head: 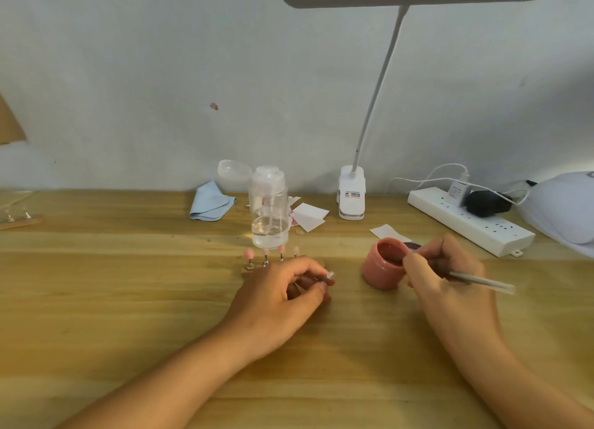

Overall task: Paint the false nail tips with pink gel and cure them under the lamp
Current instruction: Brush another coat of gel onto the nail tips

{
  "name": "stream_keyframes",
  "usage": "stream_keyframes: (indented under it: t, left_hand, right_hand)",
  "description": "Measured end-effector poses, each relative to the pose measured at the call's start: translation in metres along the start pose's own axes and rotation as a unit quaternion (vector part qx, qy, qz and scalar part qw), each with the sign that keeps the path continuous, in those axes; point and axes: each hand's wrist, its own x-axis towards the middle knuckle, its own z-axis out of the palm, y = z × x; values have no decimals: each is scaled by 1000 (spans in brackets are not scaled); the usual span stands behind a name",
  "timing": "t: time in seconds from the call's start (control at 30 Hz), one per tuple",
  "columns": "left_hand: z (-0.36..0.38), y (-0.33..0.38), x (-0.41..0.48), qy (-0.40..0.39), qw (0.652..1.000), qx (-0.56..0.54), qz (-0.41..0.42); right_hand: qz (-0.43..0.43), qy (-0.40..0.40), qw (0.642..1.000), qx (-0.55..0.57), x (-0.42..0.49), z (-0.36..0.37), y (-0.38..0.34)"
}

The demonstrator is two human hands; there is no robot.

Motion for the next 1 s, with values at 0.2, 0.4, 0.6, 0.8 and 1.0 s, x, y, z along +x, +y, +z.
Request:
stream_keyframes:
  t: [0.2, 0.4, 0.6, 0.8, 1.0]
  left_hand:
    - [0, 0, 0, -10, 1000, -4, -12]
    - [1, 0, 1, 9, 1000, 7, 2]
    - [0, -1, 2, 15, 998, 51, 14]
    - [-2, -1, 4, 9, 998, 56, 15]
    - [-1, -4, 6, 14, 999, 48, 5]
  right_hand:
    - [11, -10, 1000, -21, 0, 1, -2]
    - [-4, -1, 1000, -1, 0, 1, -5]
    - [-58, -3, 991, 120, -9, 0, -21]
    - [-34, -125, 973, 193, -30, 12, -27]
    - [114, -120, 959, 231, -31, 15, -27]
